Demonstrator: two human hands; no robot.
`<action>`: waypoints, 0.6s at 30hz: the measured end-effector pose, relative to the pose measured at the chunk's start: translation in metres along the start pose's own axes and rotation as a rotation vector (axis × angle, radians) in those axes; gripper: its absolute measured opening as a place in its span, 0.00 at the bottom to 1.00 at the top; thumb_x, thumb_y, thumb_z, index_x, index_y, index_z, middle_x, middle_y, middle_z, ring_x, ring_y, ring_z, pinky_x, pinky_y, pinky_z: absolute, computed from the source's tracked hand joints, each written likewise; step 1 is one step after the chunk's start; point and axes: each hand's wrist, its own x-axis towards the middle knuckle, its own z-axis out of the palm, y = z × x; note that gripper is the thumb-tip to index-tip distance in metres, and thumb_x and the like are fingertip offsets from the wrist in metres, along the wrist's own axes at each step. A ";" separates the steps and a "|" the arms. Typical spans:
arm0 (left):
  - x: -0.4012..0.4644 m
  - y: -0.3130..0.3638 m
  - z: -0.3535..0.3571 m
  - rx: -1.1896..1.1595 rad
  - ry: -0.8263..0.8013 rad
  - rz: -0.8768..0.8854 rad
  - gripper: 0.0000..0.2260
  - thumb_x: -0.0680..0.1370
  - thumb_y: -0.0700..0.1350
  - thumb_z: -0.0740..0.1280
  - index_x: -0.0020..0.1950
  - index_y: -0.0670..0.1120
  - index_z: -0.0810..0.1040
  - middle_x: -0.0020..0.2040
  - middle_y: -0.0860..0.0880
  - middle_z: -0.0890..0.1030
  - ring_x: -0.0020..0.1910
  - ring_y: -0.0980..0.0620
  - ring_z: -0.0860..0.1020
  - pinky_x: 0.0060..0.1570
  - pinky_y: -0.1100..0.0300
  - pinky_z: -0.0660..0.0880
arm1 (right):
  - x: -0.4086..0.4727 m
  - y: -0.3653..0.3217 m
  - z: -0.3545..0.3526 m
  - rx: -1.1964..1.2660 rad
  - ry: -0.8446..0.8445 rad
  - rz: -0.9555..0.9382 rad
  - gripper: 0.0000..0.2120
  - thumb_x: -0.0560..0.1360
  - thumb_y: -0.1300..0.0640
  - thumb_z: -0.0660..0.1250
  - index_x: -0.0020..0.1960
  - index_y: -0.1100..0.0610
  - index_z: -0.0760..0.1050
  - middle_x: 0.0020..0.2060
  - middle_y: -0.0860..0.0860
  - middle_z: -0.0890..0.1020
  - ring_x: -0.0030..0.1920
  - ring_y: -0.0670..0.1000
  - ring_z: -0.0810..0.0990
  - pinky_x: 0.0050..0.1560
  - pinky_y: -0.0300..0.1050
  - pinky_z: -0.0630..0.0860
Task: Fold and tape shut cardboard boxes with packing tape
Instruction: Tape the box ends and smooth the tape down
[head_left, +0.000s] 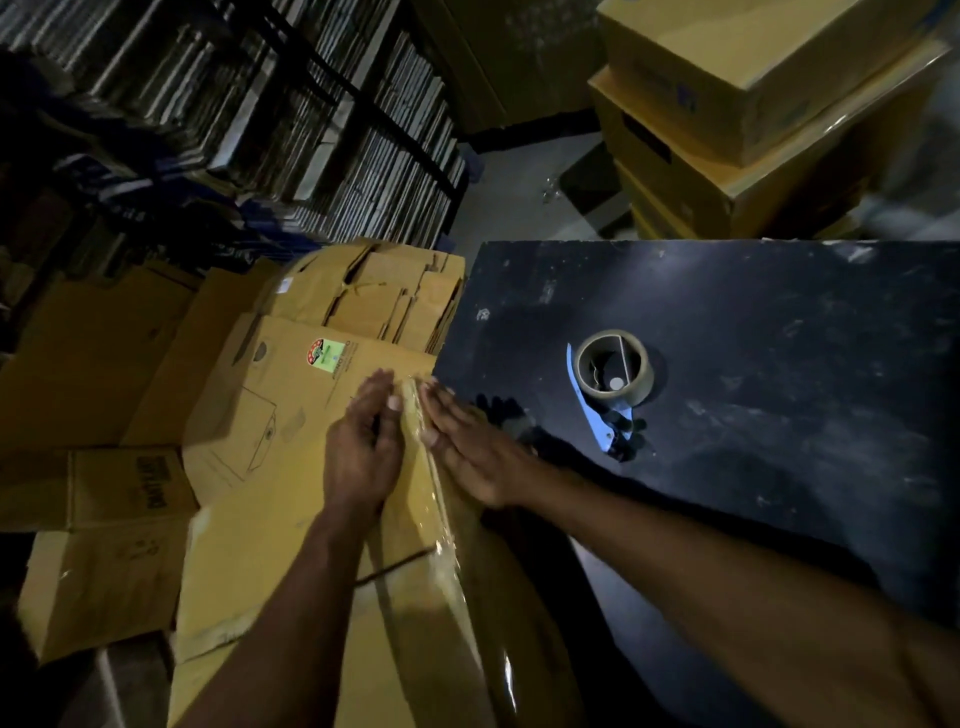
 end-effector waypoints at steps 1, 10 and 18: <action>0.000 -0.005 -0.005 0.015 0.009 -0.036 0.22 0.89 0.62 0.60 0.83 0.60 0.69 0.83 0.62 0.68 0.83 0.55 0.65 0.81 0.37 0.68 | 0.015 0.002 -0.005 -0.029 -0.043 -0.002 0.35 0.85 0.31 0.40 0.87 0.45 0.38 0.87 0.46 0.42 0.85 0.47 0.39 0.85 0.58 0.48; -0.115 0.013 0.004 0.081 -0.019 0.066 0.25 0.90 0.57 0.56 0.87 0.52 0.65 0.87 0.55 0.63 0.87 0.57 0.58 0.85 0.38 0.58 | -0.008 0.000 0.008 0.054 -0.103 -0.062 0.35 0.87 0.35 0.51 0.87 0.44 0.39 0.86 0.45 0.40 0.85 0.44 0.37 0.84 0.50 0.44; -0.179 0.032 -0.002 0.138 -0.051 0.100 0.26 0.90 0.54 0.54 0.89 0.52 0.57 0.89 0.55 0.57 0.89 0.53 0.52 0.87 0.39 0.50 | -0.065 0.021 0.002 0.054 -0.025 -0.004 0.35 0.89 0.40 0.51 0.87 0.51 0.38 0.86 0.46 0.41 0.85 0.43 0.41 0.86 0.55 0.48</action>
